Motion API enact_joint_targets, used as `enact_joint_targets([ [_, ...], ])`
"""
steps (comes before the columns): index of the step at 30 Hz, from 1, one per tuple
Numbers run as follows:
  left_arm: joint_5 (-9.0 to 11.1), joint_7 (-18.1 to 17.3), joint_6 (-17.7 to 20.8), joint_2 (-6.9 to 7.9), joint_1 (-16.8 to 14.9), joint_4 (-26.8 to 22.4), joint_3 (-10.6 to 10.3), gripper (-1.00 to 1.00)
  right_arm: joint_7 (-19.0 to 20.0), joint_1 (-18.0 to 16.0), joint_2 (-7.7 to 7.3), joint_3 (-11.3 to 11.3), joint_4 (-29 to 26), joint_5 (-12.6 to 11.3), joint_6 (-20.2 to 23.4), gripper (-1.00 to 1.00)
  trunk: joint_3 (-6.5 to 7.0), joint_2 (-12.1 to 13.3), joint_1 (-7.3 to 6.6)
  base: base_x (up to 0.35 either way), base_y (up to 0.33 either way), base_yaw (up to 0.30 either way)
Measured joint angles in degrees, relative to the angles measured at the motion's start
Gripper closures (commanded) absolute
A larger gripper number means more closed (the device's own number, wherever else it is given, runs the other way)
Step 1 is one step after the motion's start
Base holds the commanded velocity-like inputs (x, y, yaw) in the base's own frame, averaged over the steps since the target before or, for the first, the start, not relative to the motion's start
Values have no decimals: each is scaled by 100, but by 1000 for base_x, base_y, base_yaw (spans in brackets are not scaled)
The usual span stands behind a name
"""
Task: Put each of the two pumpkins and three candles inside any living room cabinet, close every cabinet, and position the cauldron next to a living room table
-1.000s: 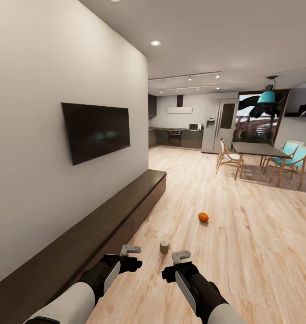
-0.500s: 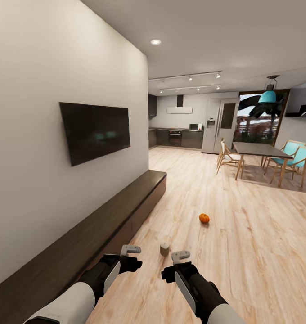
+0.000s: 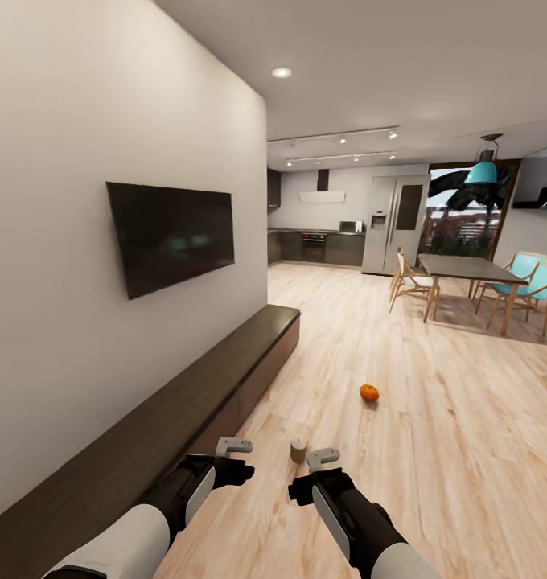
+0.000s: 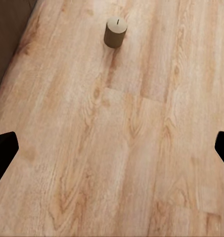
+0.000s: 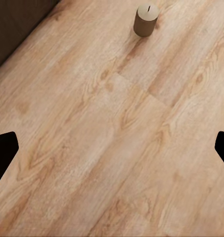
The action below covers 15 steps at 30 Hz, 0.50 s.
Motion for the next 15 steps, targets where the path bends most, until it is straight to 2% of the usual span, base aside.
enact_joint_targets([
  [6, 0, -1, -1, 0, 0, 1, 1, -100, -1, 0, 0, -1, -1, 0, 0, -100, 0, 0, 0, 91, 37, -114],
  [15, 0, -4, 0, 0, 0, 0, 1, -100, -4, 0, 0, 0, 0, 0, -1, -100, 0, 0, 1, 46, 5, -22],
])
